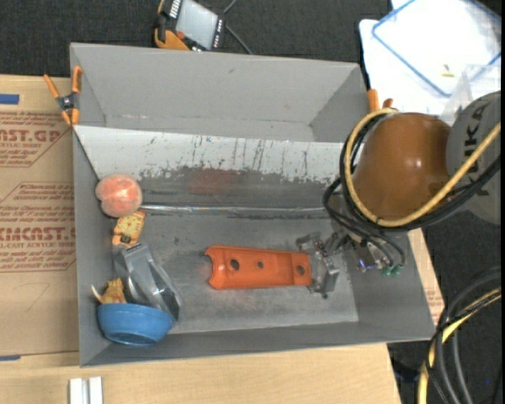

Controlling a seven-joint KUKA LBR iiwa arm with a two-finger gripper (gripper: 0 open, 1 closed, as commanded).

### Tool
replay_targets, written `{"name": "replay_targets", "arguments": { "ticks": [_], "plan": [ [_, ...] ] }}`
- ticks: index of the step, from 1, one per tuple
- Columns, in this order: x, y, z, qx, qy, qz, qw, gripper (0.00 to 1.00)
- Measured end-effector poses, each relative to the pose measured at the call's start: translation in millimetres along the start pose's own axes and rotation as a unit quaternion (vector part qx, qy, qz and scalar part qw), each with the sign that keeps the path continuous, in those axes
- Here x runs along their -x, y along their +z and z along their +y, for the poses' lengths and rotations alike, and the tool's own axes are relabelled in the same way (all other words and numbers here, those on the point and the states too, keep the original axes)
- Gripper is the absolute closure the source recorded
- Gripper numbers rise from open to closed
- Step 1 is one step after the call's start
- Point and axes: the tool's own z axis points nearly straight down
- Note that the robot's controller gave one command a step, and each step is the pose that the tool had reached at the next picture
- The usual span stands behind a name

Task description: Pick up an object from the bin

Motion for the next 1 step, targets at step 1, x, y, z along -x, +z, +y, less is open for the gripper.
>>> {"name": "replay_targets", "arguments": {
  "ticks": [1],
  "plan": [
    [4.5, -39.0, -0.1, 0.001, -0.001, 0.0013, 1.0, 1.0]
  ]
}}
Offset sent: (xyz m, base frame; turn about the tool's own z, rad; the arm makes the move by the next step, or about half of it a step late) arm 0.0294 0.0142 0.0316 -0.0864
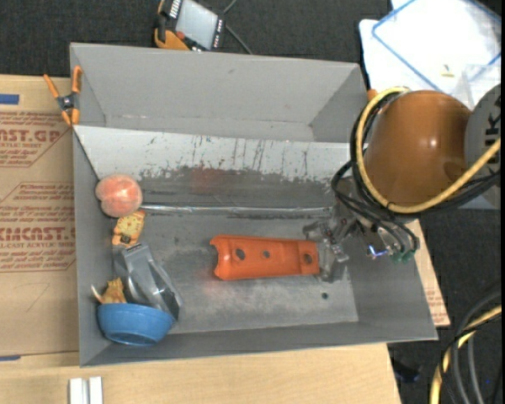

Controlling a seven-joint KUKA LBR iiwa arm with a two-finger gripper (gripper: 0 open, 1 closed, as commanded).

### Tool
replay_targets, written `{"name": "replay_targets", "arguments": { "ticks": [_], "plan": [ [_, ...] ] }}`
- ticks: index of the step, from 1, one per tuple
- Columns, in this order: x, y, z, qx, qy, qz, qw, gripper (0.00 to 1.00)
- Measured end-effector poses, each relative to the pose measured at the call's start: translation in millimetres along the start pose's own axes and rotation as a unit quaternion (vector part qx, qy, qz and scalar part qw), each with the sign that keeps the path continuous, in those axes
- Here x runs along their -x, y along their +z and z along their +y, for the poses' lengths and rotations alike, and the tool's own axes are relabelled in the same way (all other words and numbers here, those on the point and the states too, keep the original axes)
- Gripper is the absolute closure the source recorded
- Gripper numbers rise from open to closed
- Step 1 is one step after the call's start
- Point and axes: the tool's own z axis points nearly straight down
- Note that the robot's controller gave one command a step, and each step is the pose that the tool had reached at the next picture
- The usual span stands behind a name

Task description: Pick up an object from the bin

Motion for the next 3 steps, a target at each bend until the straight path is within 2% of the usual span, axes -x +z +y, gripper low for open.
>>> {"name": "replay_targets", "arguments": {
  "ticks": [1, 2, 3],
  "plan": [
    [24.7, 3, 5, -0.001, -0.037, -0.0017, 0.9993, 1.0],
    [14.5, 106, -1, -0.002, -0.055, -0.0059, 0.9985, 1.0],
    [19.7, 42, 7, 0.0, -0.055, -0.0026, 0.9985, 1.0]
  ]
}}
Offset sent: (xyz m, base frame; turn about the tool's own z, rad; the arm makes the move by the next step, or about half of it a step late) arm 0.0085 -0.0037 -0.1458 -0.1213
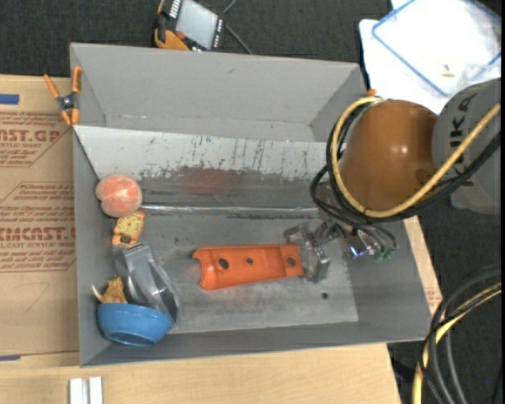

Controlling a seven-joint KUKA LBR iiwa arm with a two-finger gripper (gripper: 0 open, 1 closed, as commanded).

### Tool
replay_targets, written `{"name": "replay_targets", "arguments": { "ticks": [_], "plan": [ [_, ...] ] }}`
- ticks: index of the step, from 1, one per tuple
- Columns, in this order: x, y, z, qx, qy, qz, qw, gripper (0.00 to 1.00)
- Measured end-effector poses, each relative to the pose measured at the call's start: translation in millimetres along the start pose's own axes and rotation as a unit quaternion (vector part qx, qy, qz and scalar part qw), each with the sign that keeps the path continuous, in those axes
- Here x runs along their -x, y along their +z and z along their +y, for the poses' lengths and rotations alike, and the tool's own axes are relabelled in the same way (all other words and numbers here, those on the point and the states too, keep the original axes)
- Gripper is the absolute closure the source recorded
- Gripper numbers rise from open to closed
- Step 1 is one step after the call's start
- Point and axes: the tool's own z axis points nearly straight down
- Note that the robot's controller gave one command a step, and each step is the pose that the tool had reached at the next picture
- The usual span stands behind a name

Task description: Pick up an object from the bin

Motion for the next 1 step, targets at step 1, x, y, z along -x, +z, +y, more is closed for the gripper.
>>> {"name": "replay_targets", "arguments": {
  "ticks": [1],
  "plan": [
    [4.7, 62.0, -9.2, 0.0, -0.005, -0.0012, 1.0, 1.0]
  ]
}}
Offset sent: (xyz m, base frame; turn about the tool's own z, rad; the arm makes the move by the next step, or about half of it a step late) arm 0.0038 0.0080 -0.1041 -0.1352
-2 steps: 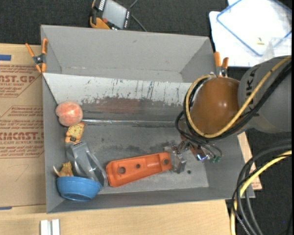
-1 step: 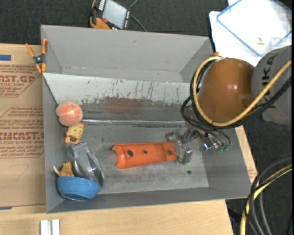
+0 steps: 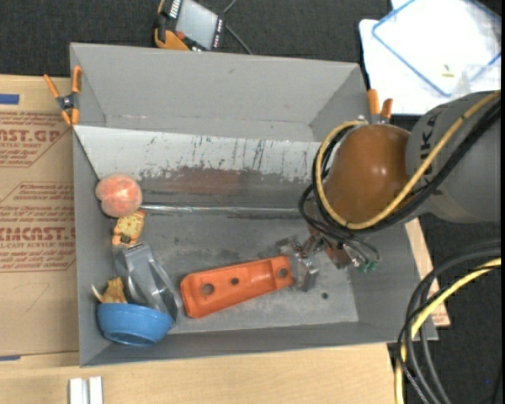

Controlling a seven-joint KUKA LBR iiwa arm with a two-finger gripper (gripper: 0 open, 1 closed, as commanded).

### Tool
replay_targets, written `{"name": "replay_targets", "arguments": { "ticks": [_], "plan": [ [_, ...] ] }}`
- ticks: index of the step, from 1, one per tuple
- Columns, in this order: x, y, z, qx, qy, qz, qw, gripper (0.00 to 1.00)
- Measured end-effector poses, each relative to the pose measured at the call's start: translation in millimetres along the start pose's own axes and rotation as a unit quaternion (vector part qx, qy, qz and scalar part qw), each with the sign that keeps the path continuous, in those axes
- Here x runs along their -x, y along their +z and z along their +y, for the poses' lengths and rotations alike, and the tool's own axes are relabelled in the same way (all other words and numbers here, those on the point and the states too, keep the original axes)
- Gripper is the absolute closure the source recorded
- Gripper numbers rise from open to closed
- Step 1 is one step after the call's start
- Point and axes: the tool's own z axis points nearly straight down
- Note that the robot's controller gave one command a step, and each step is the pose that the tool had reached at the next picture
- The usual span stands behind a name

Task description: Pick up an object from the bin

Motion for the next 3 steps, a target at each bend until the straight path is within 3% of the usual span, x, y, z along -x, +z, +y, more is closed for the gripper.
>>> {"name": "replay_targets", "arguments": {
  "ticks": [1, 2, 3],
  "plan": [
    [0.7, 43, 16, -0.002, -0.062, -0.0016, 0.9981, 1.0],
    [-2.4, 24, 13, 0.0, -0.021, 0.0006, 0.9998, 1.0],
    [-2.1, -60, 18, -0.003, -0.052, -0.0051, 0.9986, 1.0]
  ]
}}
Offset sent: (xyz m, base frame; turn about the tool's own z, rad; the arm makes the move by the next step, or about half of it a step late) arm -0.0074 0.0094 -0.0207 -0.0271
